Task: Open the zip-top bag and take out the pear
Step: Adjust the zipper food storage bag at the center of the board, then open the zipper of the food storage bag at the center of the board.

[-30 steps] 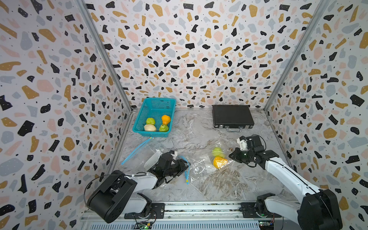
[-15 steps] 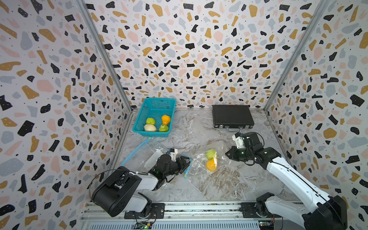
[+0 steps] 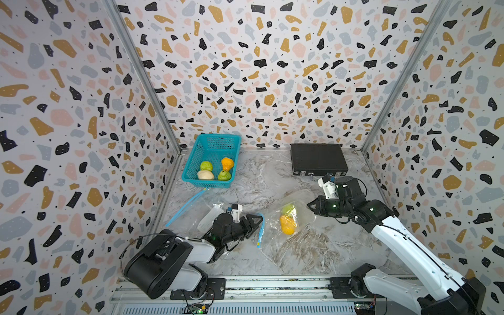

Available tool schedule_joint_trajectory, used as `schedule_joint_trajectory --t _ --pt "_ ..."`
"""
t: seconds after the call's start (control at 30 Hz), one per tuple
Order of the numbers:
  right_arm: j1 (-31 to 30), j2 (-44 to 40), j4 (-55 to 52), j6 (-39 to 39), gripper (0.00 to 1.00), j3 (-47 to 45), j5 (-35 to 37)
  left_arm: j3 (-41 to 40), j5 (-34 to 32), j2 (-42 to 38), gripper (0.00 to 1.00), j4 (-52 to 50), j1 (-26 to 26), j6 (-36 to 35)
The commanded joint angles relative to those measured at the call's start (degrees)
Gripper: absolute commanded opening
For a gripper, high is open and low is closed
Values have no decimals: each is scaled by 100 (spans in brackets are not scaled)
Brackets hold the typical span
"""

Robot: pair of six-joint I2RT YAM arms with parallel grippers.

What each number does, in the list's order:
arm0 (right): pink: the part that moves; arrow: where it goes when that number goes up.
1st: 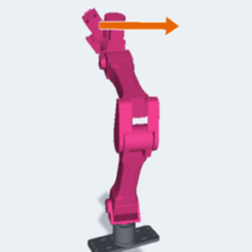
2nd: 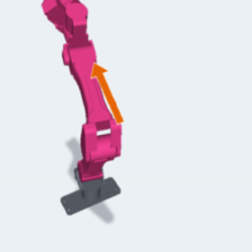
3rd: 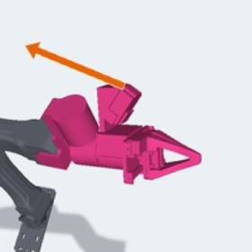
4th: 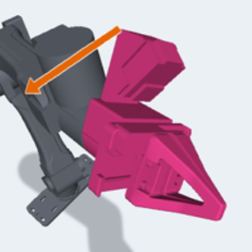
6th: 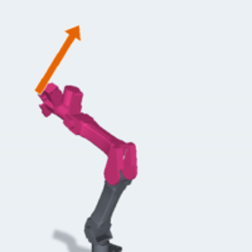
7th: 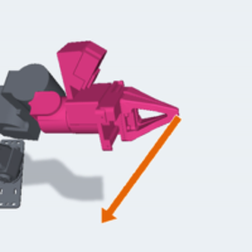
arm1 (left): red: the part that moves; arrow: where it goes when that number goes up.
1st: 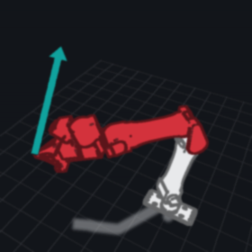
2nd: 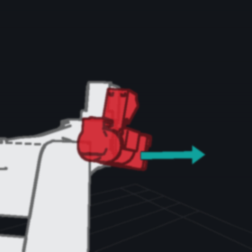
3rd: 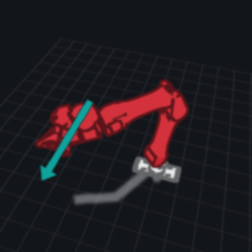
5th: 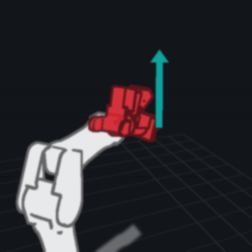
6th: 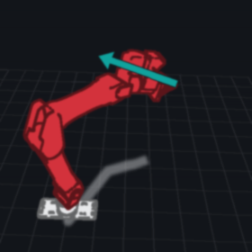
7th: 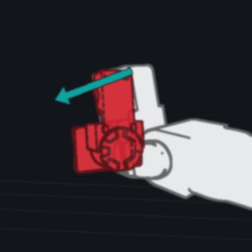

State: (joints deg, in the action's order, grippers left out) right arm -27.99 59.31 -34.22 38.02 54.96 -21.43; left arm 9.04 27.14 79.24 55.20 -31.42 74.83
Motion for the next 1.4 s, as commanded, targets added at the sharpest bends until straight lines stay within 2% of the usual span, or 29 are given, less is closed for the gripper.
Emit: schedule_joint_trajectory --t 0.0,0.07,0.2,0.27,0.53,0.67,0.73,0.93,0.97,1.0,1.03,1.1,1.2,1.3,1.37 --pt "-14 6 72 30 0 -91 -38 48 58 1 63 313 -57 -3" --pt "-14 24 103 -3 0 -155 2 12 39 33 59 291 -62 -20" --pt "17 120 274 -15 0 -319 -4 -64 -2 146 39 331 -91 -39" --pt "47 172 428 36 0 -459 -62 -56 20 211 34 350 -116 -48" --pt "306 252 732 65 0 -865 -191 -116 113 340 29 140 -242 -103" --pt "497 205 800 48 0 -1037 -290 -376 11 -44 29 -80 -242 -4" --pt "587 186 777 1 0 -1086 -324 -397 -78 -542 29 -828 -242 -146" --pt "723 247 871 -66 0 -1254 -383 140 -592 -2912 29 -4318 -258 -1010" --pt "741 256 873 -95 7 -1269 -409 234 -694 -3274 30 -4843 -259 -1110" --pt "769 244 836 -133 21 -1254 -400 302 -778 -3602 29 -5292 -257 -1194" --pt "798 208 749 -212 31 -1206 -351 310 -814 -3819 30 -5524 -259 -1225" --pt "831 48 325 -542 47 -931 -61 235 -803 -4146 29 -5797 -251 -1207" --pt "839 -136 -438 -1170 59 -352 199 127 -787 -4300 29 -5945 -259 -1234" --pt "763 -185 -727 -1496 63 -29 -473 186 -804 -4175 28 -5986 -246 -1369" --pt "316 -159 -909 -1601 65 93 -424 279 -824 -3995 28 -5959 -244 -1504"
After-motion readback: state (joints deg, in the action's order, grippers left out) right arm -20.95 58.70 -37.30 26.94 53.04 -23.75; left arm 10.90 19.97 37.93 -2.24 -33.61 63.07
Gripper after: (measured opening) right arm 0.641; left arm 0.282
